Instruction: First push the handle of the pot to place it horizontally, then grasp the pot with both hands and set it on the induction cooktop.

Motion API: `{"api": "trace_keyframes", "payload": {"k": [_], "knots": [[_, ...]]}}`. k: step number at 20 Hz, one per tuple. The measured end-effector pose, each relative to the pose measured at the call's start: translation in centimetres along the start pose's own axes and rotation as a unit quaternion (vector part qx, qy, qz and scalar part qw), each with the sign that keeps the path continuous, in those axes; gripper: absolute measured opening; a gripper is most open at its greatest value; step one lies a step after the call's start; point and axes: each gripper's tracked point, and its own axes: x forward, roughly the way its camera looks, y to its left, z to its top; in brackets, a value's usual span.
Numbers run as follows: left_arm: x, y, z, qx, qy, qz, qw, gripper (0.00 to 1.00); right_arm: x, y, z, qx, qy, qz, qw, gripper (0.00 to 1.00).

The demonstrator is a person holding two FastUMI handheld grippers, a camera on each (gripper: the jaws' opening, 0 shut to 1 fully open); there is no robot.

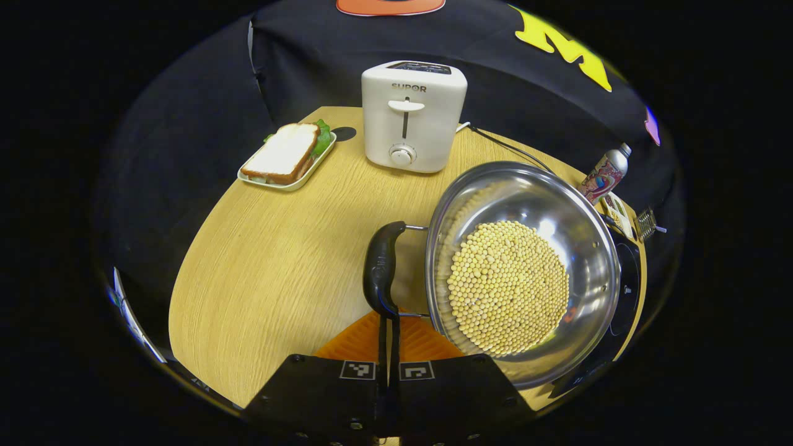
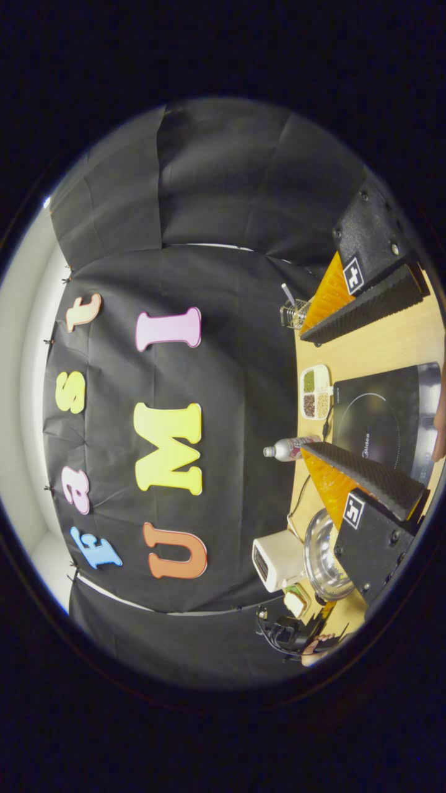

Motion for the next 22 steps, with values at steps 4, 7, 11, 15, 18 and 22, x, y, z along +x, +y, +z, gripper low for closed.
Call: {"api": "trace_keyframes", "payload": {"k": [4, 7, 11, 15, 18, 22], "knots": [[1.5, 1.2, 2.1, 0.011, -0.007, 0.030, 0.999, 0.00, 0.5, 1.0, -0.9, 0.010, 0.008, 0.004, 1.000, 0.99], [1.0, 1.6, 2.4, 0.002, -0.018, 0.028, 0.999, 0.00, 1.2, 2.2, -2.0, 0.010, 0.019, 0.007, 1.000, 0.98], [-1.4, 2.0, 3.3, 0.019, -0.057, 0.036, 0.998, 0.03, 2.2, 4.5, -4.0, 0.001, 0.043, 0.022, 0.999, 0.98], [-4.3, 1.1, 4.1, 0.014, -0.100, 0.017, 0.995, 0.35, 3.1, 6.8, -5.5, -0.006, 0.057, 0.039, 0.998, 0.99], [-6.3, 0.2, 4.7, 0.026, -0.141, 0.003, 0.990, 0.57, 4.0, 8.5, -6.3, -0.004, 0.066, 0.055, 0.996, 0.98], [-7.0, 0.9, 5.9, 0.049, -0.191, 0.027, 0.980, 0.98, 5.4, 11.4, -7.8, -0.002, 0.082, 0.076, 0.994, 1.00]]}}
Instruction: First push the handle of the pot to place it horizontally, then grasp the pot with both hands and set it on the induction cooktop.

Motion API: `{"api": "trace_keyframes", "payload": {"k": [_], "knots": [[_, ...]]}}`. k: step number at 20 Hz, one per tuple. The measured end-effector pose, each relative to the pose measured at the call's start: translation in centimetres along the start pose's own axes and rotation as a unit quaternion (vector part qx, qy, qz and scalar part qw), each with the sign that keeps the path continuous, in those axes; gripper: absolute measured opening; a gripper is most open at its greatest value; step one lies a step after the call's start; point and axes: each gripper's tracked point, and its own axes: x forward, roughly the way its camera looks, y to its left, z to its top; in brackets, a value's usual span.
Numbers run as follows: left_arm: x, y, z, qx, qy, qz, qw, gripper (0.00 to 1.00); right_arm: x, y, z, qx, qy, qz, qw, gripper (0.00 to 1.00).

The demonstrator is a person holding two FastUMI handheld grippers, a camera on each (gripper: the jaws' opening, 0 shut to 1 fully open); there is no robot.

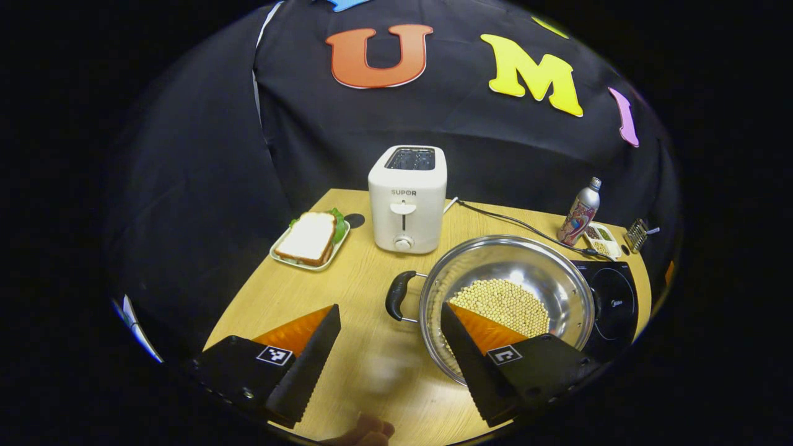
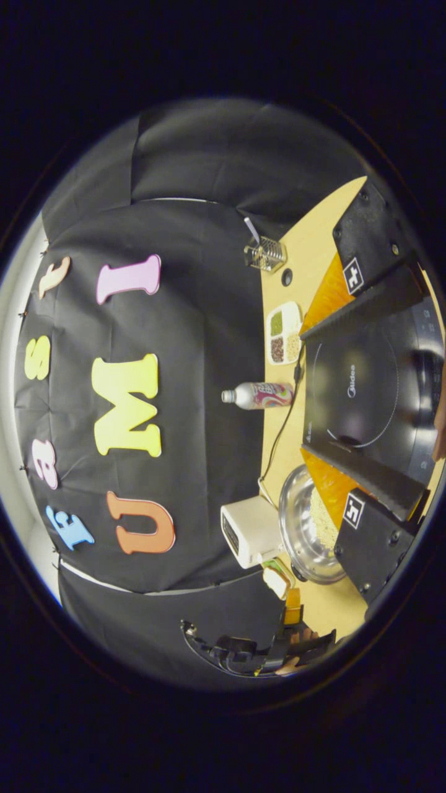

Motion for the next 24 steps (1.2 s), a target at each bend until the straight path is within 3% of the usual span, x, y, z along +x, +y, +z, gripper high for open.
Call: {"api": "trace_keyframes", "payload": {"k": [4, 7, 12, 17, 18, 22, 23, 24], "knots": [[1.6, 0.0, 1.2, 0.025, -0.044, 0.002, 0.999, 0.97, 3.4, 3.1, -1.9, -0.010, 0.017, 0.036, 0.999, 0.99], [3.6, -2.8, 0.4, -0.034, -0.022, -0.066, 0.997, 0.98, 6.0, 5.0, -3.8, -0.013, 0.043, 0.041, 0.998, 0.99], [6.3, -2.9, -0.4, 0.006, -0.015, -0.056, 0.998, 0.96, 9.4, 7.6, -7.4, 0.004, 0.099, 0.042, 0.994, 0.98], [8.2, -3.2, -1.5, 0.029, 0.004, -0.061, 0.998, 1.00, 11.6, 7.7, -10.0, 0.010, 0.138, 0.032, 0.990, 0.99], [8.5, -3.4, -1.9, 0.034, 0.012, -0.065, 0.997, 0.97, 11.8, 7.6, -10.5, 0.012, 0.147, 0.031, 0.989, 1.00], [9.2, -2.7, -2.1, 0.075, 0.018, -0.045, 0.996, 0.91, 11.7, 9.7, -11.2, 0.024, 0.171, 0.066, 0.983, 0.92], [9.5, -2.6, -2.3, 0.080, 0.023, -0.042, 0.996, 0.96, 12.1, 9.5, -11.2, 0.020, 0.164, 0.060, 0.984, 0.91], [9.6, -2.7, -2.6, 0.082, 0.031, -0.042, 0.995, 0.83, 11.9, 9.3, -11.4, 0.009, 0.167, 0.054, 0.984, 0.92]]}}
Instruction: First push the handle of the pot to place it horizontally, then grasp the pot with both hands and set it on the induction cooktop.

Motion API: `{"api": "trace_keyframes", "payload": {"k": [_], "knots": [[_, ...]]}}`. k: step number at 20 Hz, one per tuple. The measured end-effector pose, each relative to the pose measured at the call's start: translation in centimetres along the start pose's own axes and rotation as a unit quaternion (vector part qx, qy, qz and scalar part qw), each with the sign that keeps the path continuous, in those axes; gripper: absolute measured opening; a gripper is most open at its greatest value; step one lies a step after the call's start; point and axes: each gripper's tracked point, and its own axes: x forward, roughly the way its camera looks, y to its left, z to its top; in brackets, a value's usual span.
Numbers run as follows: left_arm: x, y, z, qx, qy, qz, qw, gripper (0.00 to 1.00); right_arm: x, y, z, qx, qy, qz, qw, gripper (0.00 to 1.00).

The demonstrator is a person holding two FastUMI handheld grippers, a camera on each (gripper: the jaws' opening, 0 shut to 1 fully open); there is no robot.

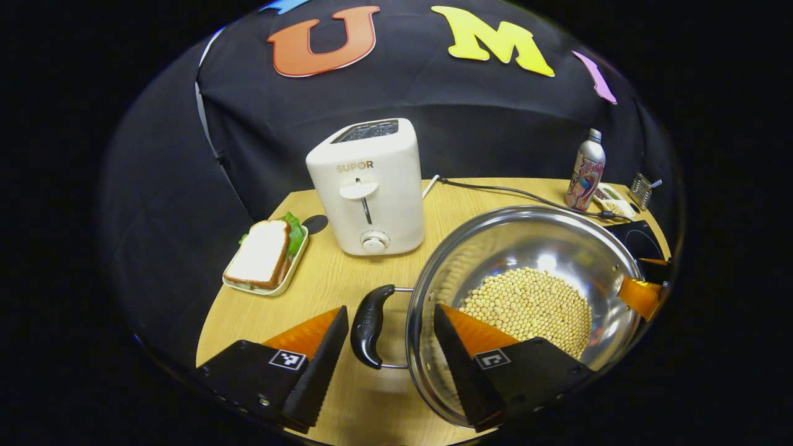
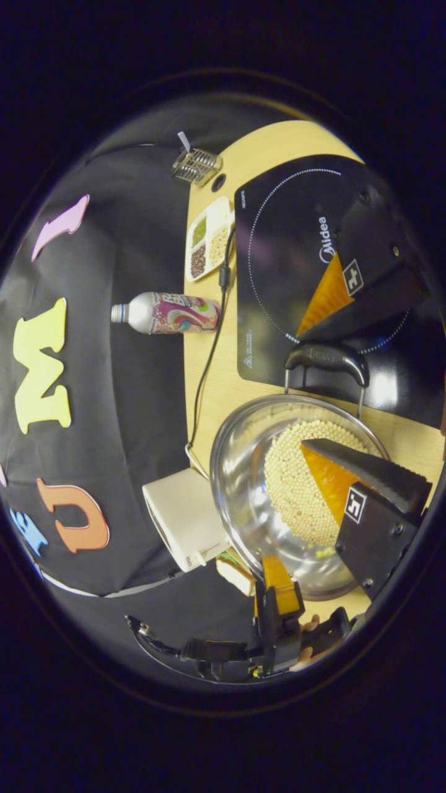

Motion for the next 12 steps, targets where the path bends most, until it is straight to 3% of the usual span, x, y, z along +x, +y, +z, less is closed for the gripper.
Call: {"api": "trace_keyframes", "payload": {"k": [1, 2, 5, 6, 7, 10, 12], "knots": [[-0.1, 0.1, 0.1, 0.001, -0.003, 0.003, 1.000, 0.71, 0.3, -0.3, 0.0, -0.019, 0.000, -0.016, 1.000, 0.91], [0.0, 0.1, 0.0, 0.003, 0.001, 0.006, 1.000, 0.70, 0.0, -0.5, -0.1, -0.035, -0.001, -0.023, 0.999, 0.82], [-0.2, 0.1, -0.1, 0.006, 0.002, 0.009, 1.000, 0.68, 0.5, -0.5, 0.0, -0.047, -0.002, -0.029, 0.998, 0.84], [-0.6, 0.1, -0.2, 0.008, 0.005, 0.013, 1.000, 0.67, 0.5, -0.6, 0.2, -0.039, -0.004, -0.028, 0.999, 0.78], [-0.7, 0.1, -0.4, 0.012, 0.009, 0.018, 1.000, 0.66, 0.4, -0.6, 0.2, -0.025, -0.006, -0.024, 0.999, 0.78], [-2.1, 0.1, -1.4, 0.022, 0.014, 0.024, 0.999, 0.66, 0.1, -0.7, 0.4, 0.023, -0.002, -0.002, 1.000, 0.58], [-2.8, 0.1, -1.9, -0.002, 0.017, 0.023, 1.000, 0.66, -0.2, -0.8, 0.2, 0.028, 0.007, 0.013, 0.999, 0.57]]}}
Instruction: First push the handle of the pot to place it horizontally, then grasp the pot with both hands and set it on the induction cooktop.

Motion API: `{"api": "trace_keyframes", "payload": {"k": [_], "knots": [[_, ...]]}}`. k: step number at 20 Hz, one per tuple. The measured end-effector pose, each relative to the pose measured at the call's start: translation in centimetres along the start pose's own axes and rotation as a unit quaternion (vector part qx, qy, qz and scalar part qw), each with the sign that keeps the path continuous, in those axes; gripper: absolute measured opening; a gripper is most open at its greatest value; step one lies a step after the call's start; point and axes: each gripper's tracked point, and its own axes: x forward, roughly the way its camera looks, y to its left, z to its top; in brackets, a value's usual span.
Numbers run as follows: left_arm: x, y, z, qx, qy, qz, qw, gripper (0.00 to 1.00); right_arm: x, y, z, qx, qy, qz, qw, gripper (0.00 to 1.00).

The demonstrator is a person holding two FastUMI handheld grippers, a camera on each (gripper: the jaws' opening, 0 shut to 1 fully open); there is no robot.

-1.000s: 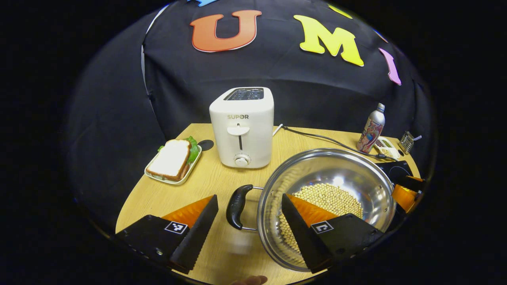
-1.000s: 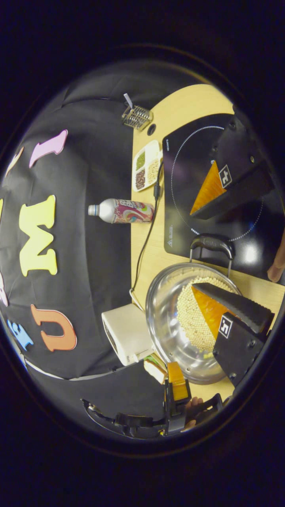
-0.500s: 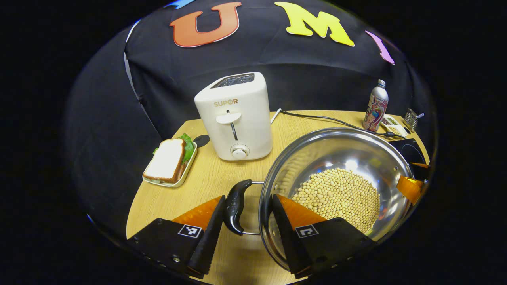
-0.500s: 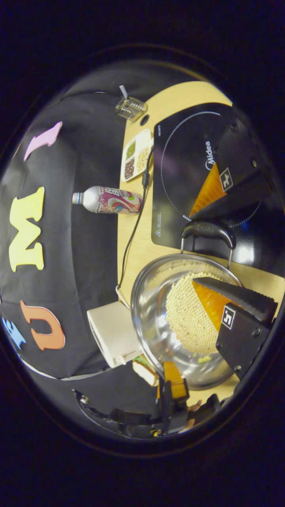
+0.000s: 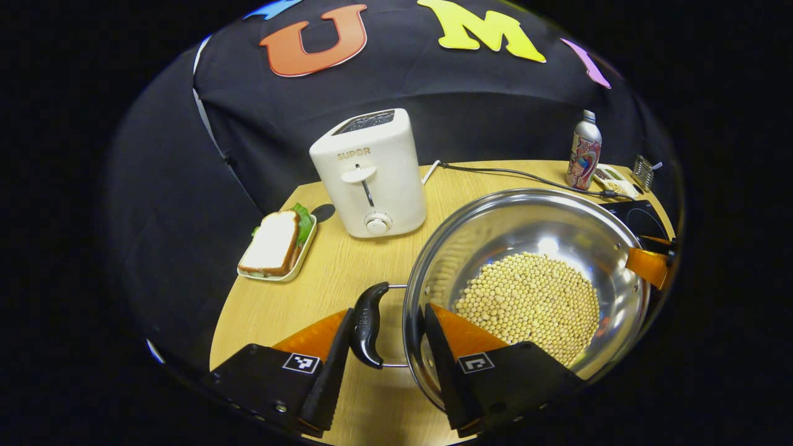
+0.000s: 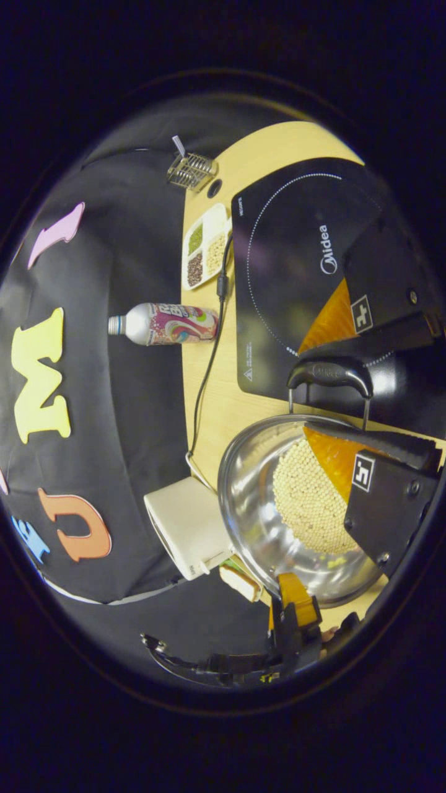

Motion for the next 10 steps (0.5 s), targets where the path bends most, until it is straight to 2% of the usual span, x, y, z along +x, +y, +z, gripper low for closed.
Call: {"api": "trace_keyframes", "payload": {"k": [1, 3, 4, 10], "knots": [[-0.2, 0.1, -0.1, -0.010, 0.001, 0.003, 1.000, 0.65, -0.3, 0.2, -0.1, 0.010, 0.005, 0.010, 1.000, 0.54], [-0.5, 0.5, -0.5, -0.010, -0.002, 0.011, 1.000, 0.65, -1.0, 0.5, -0.6, 0.027, 0.021, 0.029, 0.999, 0.55], [-0.6, 0.3, -0.8, -0.014, 0.004, 0.012, 1.000, 0.65, -1.3, 0.5, -0.6, 0.033, 0.028, 0.035, 0.998, 0.50], [-2.4, -0.6, 0.0, -0.027, -0.003, 0.003, 1.000, 0.65, -3.3, -0.7, 0.3, 0.063, 0.048, 0.055, 0.995, 0.45]]}}
